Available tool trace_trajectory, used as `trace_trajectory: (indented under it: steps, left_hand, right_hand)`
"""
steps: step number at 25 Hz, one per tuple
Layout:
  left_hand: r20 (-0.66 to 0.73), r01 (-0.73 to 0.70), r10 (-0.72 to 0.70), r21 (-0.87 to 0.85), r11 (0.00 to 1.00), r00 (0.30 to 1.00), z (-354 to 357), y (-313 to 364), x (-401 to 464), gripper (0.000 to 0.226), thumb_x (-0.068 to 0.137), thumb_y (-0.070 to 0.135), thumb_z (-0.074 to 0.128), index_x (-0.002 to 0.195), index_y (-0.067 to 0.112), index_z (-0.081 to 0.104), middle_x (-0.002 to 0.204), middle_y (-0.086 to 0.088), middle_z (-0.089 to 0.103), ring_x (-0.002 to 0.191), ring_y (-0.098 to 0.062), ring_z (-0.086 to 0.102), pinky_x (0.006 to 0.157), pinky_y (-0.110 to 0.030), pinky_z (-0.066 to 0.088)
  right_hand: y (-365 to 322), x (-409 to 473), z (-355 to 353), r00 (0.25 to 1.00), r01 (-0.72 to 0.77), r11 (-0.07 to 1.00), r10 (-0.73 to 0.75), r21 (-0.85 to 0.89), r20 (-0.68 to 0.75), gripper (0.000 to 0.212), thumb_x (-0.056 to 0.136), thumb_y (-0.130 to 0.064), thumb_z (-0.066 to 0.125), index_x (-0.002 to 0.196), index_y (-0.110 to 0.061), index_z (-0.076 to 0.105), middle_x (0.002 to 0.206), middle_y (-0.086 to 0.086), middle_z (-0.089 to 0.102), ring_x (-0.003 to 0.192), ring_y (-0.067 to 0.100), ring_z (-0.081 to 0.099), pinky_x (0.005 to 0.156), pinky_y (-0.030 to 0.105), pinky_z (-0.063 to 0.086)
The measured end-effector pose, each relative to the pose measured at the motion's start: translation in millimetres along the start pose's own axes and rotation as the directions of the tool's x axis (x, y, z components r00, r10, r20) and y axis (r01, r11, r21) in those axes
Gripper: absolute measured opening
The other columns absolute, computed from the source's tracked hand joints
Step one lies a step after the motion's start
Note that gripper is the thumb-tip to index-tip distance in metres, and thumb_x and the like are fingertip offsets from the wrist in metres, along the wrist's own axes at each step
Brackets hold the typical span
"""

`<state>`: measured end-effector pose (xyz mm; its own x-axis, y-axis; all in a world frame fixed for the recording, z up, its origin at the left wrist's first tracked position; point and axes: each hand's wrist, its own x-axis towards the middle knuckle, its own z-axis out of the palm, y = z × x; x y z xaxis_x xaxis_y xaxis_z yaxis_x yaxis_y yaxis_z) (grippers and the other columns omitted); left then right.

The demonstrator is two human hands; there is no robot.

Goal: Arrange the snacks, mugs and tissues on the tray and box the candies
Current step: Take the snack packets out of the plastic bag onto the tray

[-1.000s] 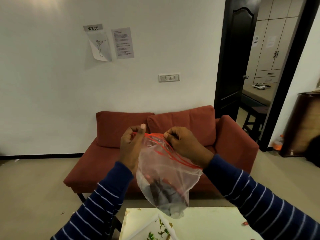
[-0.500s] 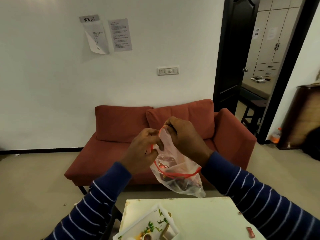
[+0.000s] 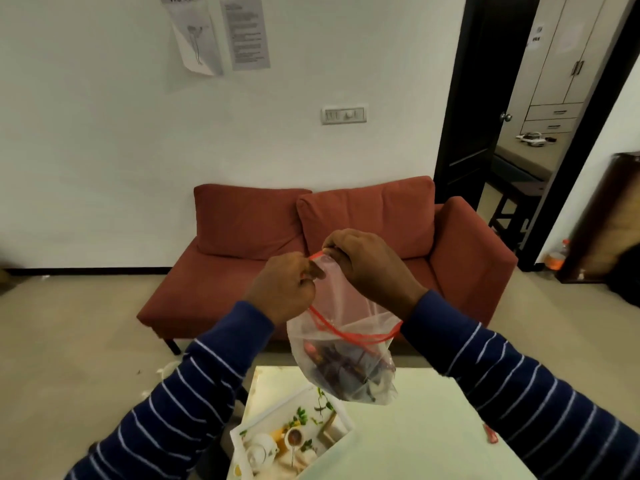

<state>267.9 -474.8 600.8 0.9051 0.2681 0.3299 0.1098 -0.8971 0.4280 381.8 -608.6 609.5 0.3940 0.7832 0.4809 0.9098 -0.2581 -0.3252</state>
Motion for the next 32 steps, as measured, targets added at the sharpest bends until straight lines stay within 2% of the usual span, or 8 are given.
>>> trace_trajectory:
  steps: [5, 7, 10, 13, 17, 23, 27, 32]
  left_hand:
    - [-0.124, 0.07, -0.073, -0.029, 0.997, 0.99, 19.0, -8.0, -23.0, 0.018, 0.08, 0.007, 0.069, 0.096, 0.001, 0.073, 0.097, -0.01, 0.073, 0.084, -0.026, 0.065, 0.073, -0.02, 0.041]
    - [-0.127, 0.104, -0.105, -0.018, 0.994, 0.986, 28.4, -16.5, -38.1, 0.022, 0.079, 0.007, 0.07, 0.1, 0.005, 0.074, 0.091, -0.008, 0.068, 0.078, -0.022, 0.06, 0.069, -0.022, 0.038]
    - [-0.147, 0.142, -0.152, -0.077, 0.987, 0.977, 50.2, -25.2, -73.7, 0.025, 0.073, -0.004, 0.07, 0.097, 0.004, 0.073, 0.086, -0.005, 0.06, 0.077, -0.021, 0.057, 0.064, -0.017, 0.035]
    - [-0.131, 0.227, -0.25, -0.163, 0.96, 0.959, 79.1, -25.0, -116.5, 0.038, 0.074, -0.006, 0.069, 0.109, 0.009, 0.071, 0.09, -0.001, 0.055, 0.075, -0.007, 0.049, 0.068, -0.009, 0.042]
    - [-0.051, 0.344, -0.374, -0.292, 0.892, 0.926, 107.7, -18.4, -159.4, 0.06, 0.076, -0.007, 0.066, 0.131, 0.016, 0.059, 0.096, 0.008, 0.05, 0.084, -0.001, 0.051, 0.083, -0.005, 0.046]
    - [0.078, 0.499, -0.536, -0.494, 0.712, 0.841, 120.8, -24.3, -197.4, 0.062, 0.079, -0.008, 0.062, 0.132, 0.023, 0.059, 0.104, 0.009, 0.054, 0.098, -0.007, 0.055, 0.08, -0.014, 0.054]
    - [0.099, 0.608, -0.676, -0.545, 0.577, 0.73, 123.0, -44.2, -217.4, 0.064, 0.079, -0.011, 0.063, 0.129, 0.028, 0.058, 0.099, 0.006, 0.055, 0.08, -0.007, 0.056, 0.069, -0.025, 0.058]
    - [0.177, 0.668, -0.693, -0.506, 0.545, 0.699, 131.0, -75.1, -230.7, 0.063, 0.084, -0.001, 0.067, 0.137, 0.029, 0.051, 0.101, 0.01, 0.052, 0.09, -0.006, 0.056, 0.07, -0.004, 0.049]
  right_hand:
    - [-7.0, -28.3, 19.0, 0.99, 0.112, 0.981, -0.124, -0.158, -0.072, 0.008, 0.098, -0.019, 0.059, 0.096, -0.012, 0.062, 0.095, 0.005, 0.062, 0.085, 0.023, 0.058, 0.066, 0.033, 0.047]
    - [-16.2, -42.0, 37.3, 0.988, 0.12, 0.991, -0.125, -0.061, -0.086, 0.006, 0.094, -0.011, 0.063, 0.089, -0.011, 0.061, 0.085, 0.004, 0.06, 0.072, 0.017, 0.052, 0.061, 0.029, 0.039]
    - [-22.2, -56.6, 75.5, 0.98, -0.039, 0.983, 0.002, 0.178, 0.201, 0.005, 0.093, -0.015, 0.065, 0.096, -0.013, 0.067, 0.086, 0.0, 0.069, 0.068, 0.005, 0.049, 0.06, 0.019, 0.036]
    - [-24.4, -80.5, 119.6, 0.838, -0.131, 0.974, 0.01, 0.183, 0.546, 0.02, 0.095, -0.016, 0.062, 0.114, -0.014, 0.067, 0.112, 0.002, 0.071, 0.088, 0.009, 0.06, 0.076, 0.019, 0.044]
    - [-31.2, -108.2, 176.4, 0.508, -0.263, 0.959, 0.048, 0.103, 0.86, 0.022, 0.099, -0.008, 0.052, 0.114, 0.0, 0.065, 0.115, 0.02, 0.066, 0.105, 0.032, 0.061, 0.094, 0.037, 0.047]
    - [-39.3, -151.4, 248.2, 0.316, -0.284, 0.954, 0.183, -0.091, 0.931, 0.031, 0.099, -0.006, 0.052, 0.126, 0.006, 0.059, 0.127, 0.027, 0.061, 0.121, 0.041, 0.058, 0.105, 0.046, 0.046]
    - [-51.0, -155.9, 283.3, 0.18, -0.284, 0.953, 0.156, -0.1, 0.971, 0.014, 0.097, -0.008, 0.053, 0.088, -0.003, 0.062, 0.108, 0.022, 0.069, 0.097, 0.036, 0.064, 0.09, 0.04, 0.054]
    - [-56.7, -158.4, 308.5, 0.285, -0.164, 0.978, 0.171, -0.127, 0.943, 0.016, 0.098, -0.021, 0.055, 0.091, -0.011, 0.063, 0.104, 0.012, 0.07, 0.094, 0.027, 0.066, 0.076, 0.032, 0.051]
